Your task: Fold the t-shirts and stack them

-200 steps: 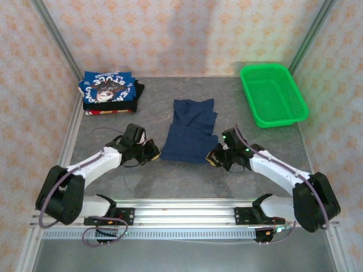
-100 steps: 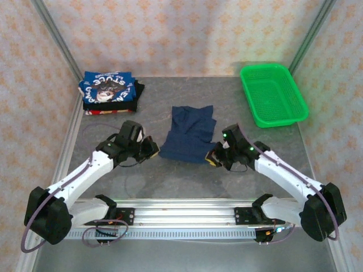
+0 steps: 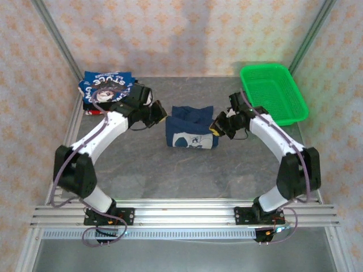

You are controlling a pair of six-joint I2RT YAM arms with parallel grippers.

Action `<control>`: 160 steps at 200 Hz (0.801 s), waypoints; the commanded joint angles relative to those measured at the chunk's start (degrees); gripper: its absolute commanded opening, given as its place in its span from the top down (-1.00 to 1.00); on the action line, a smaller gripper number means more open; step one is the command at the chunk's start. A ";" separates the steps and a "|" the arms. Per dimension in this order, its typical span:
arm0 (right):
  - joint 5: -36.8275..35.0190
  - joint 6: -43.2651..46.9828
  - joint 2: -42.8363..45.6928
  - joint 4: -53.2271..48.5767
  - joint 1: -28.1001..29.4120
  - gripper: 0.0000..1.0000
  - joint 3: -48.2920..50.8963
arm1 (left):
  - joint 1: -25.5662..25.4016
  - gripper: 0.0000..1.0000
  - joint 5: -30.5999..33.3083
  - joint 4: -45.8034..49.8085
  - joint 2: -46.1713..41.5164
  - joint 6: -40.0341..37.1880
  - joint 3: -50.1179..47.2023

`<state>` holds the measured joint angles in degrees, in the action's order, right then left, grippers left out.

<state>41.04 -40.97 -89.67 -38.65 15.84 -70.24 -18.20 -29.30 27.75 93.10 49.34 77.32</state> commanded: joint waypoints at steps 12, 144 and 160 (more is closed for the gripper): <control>3.95 4.90 -8.27 -2.31 -3.57 1.00 -7.53 | 1.88 1.00 -1.37 3.10 8.18 -4.00 9.92; 9.39 0.83 -39.62 3.47 -10.24 0.02 -40.79 | 6.55 0.15 -4.24 9.20 42.98 -4.94 50.20; 6.87 1.72 -37.64 4.68 -10.64 -0.16 -44.33 | 7.24 -0.19 -3.57 9.50 42.24 -3.84 55.25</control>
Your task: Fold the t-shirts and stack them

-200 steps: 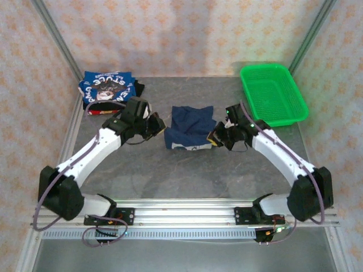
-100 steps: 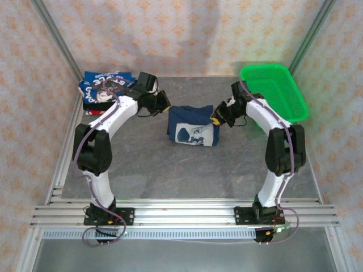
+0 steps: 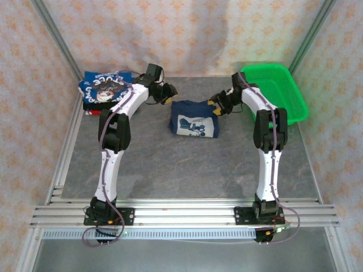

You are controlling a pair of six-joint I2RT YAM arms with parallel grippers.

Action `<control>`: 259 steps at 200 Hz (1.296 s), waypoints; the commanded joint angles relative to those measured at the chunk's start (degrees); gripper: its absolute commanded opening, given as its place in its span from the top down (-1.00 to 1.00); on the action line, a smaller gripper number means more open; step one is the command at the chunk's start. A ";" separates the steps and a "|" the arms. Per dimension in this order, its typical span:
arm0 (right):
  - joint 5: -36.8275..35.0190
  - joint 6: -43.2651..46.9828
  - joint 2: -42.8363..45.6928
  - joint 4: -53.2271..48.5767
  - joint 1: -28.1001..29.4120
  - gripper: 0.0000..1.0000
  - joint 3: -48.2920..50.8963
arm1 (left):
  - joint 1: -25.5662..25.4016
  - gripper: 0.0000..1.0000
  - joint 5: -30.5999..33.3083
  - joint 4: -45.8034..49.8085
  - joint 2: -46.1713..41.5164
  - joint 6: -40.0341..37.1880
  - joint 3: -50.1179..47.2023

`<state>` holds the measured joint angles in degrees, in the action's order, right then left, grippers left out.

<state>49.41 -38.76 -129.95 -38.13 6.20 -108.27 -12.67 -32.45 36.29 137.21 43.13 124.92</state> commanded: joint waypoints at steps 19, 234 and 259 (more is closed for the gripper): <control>-3.23 2.13 8.15 3.42 -0.95 -0.25 -6.42 | 2.31 -0.30 1.17 6.06 -3.89 0.46 14.53; -6.86 -17.21 3.81 41.01 3.18 0.77 27.52 | -6.08 0.75 2.50 -15.41 -12.34 -3.58 -34.13; -7.61 -16.68 3.95 40.75 2.41 0.64 27.60 | -5.38 0.69 3.03 -13.44 -10.92 -6.48 -31.77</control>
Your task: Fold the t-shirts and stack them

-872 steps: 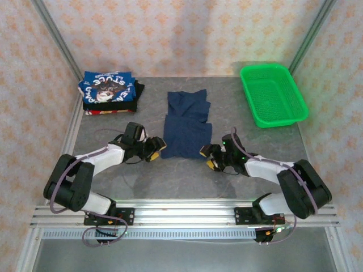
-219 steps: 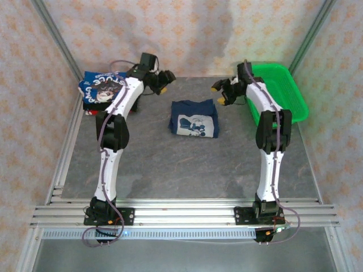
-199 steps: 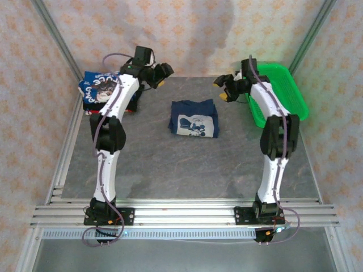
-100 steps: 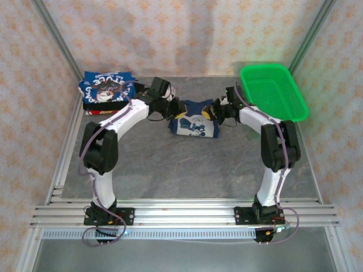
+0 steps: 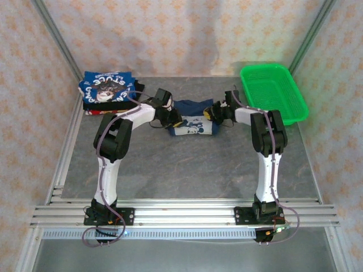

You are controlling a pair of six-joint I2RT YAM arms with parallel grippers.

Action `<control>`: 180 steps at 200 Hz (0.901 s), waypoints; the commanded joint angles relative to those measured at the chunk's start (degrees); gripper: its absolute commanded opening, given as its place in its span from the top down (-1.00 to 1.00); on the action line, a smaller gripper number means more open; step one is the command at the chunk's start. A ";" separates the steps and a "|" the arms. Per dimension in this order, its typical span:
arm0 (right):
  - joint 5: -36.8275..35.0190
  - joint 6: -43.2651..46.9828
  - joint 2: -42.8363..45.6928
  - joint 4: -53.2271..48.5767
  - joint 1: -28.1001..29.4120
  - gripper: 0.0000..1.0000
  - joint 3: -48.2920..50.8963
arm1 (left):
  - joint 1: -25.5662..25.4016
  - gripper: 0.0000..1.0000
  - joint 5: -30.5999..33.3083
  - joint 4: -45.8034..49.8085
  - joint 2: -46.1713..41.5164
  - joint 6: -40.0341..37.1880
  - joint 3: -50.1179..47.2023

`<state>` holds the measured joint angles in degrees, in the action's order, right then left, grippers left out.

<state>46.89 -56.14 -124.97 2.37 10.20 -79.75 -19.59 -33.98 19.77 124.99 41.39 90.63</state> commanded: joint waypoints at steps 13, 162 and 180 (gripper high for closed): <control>-4.46 0.66 0.23 1.43 -1.59 0.51 -0.92 | 1.75 0.62 2.63 2.49 0.65 -3.78 3.20; -6.69 18.41 40.19 -24.71 8.32 -0.59 7.61 | 4.56 -0.46 7.83 14.20 -1.55 -12.12 10.78; -7.39 16.85 44.10 -24.28 10.53 -0.60 10.26 | 3.98 -0.48 9.67 14.84 1.15 -12.61 13.00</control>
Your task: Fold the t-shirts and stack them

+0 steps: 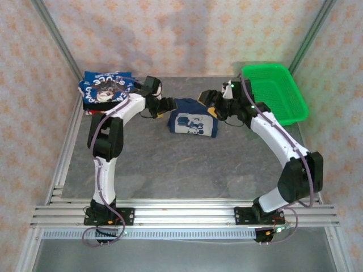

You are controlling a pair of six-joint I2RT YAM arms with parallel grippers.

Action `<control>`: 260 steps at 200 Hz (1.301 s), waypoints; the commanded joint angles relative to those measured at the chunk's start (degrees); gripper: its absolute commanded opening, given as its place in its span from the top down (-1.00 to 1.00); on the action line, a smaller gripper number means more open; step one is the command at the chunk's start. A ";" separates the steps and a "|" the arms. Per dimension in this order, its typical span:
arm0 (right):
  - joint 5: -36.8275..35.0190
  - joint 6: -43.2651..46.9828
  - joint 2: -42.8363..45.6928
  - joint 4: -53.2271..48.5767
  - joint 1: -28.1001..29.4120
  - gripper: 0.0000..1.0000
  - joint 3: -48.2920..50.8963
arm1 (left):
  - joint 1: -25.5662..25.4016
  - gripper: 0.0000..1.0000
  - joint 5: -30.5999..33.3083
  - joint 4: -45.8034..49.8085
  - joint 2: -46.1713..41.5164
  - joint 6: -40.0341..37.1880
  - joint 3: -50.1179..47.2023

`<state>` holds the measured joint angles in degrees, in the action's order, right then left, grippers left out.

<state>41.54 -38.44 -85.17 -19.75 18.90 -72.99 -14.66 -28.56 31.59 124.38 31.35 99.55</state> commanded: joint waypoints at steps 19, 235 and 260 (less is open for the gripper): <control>-2.94 -2.58 8.25 -2.19 4.14 -0.61 6.07 | -1.98 -0.48 5.37 1.85 4.12 -2.10 5.35; -4.74 -5.61 23.02 -1.54 6.62 -0.94 13.40 | -3.96 1.00 22.86 25.02 12.53 -22.79 43.94; -4.02 -5.83 21.43 -0.54 6.62 -0.94 13.40 | -1.18 1.00 23.21 25.30 10.02 -27.56 46.67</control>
<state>37.06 -44.77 -62.61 -23.38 25.45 -60.31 -19.51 -8.93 53.21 140.29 11.57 142.32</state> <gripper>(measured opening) 0.970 0.063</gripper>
